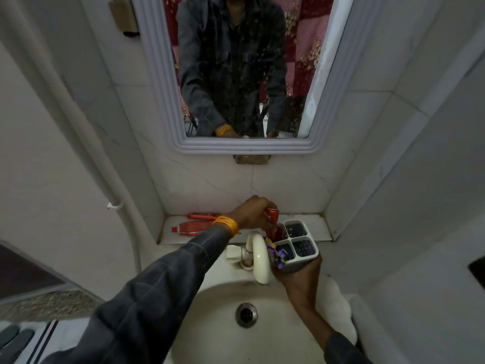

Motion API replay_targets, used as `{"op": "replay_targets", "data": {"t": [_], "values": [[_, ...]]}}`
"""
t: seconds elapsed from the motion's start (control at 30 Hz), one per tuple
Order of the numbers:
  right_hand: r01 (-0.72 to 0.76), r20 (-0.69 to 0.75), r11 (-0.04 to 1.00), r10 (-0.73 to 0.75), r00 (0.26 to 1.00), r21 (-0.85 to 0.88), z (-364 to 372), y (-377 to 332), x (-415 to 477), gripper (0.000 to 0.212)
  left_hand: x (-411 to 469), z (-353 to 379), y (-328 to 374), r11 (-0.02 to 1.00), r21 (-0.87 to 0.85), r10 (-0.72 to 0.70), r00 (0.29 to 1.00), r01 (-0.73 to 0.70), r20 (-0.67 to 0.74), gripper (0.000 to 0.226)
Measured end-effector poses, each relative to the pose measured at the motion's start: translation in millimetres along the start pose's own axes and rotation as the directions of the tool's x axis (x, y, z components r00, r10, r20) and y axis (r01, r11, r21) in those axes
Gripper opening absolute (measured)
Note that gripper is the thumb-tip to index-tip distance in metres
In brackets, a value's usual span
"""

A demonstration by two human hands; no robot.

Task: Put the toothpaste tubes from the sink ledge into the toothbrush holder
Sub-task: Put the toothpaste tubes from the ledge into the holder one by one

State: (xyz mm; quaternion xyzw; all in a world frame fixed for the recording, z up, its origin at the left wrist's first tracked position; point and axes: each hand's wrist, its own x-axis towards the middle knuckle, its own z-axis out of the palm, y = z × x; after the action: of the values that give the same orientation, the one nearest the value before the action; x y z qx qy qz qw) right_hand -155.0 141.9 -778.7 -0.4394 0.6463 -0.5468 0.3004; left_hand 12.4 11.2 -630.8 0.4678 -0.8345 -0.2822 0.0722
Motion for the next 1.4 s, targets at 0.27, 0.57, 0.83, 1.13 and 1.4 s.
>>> {"op": "replay_targets", "data": {"t": [0.27,0.57,0.83,1.13,1.4], "values": [[-0.006,0.012,1.0,0.006,1.0,-0.007,1.8,4.6,-1.9,0.116,6.2,5.5,4.3,0.979,0.192,0.063,0.997,-0.071,0.045,0.035],[0.002,0.051,1.0,-0.002,0.999,-0.004,-1.2,8.4,0.4,0.122,-5.9,8.7,-18.5,0.997,0.054,0.048,0.999,-0.047,-0.008,0.007],[0.01,0.065,0.998,-0.014,0.998,0.059,-1.8,1.5,-2.0,0.117,-35.2,30.3,-146.2,0.871,0.153,-0.434,0.877,0.466,-0.206,0.032],[-0.014,0.073,0.998,0.01,0.997,0.054,-3.1,5.1,-3.5,0.118,-41.6,62.3,-194.1,0.755,0.072,-0.616,0.742,0.652,-0.264,0.04],[0.025,0.047,0.999,-0.026,0.999,0.022,-0.4,11.1,-0.5,0.121,-62.5,42.4,-146.0,0.76,0.365,-0.482,0.843,0.538,-0.239,0.035]]}}
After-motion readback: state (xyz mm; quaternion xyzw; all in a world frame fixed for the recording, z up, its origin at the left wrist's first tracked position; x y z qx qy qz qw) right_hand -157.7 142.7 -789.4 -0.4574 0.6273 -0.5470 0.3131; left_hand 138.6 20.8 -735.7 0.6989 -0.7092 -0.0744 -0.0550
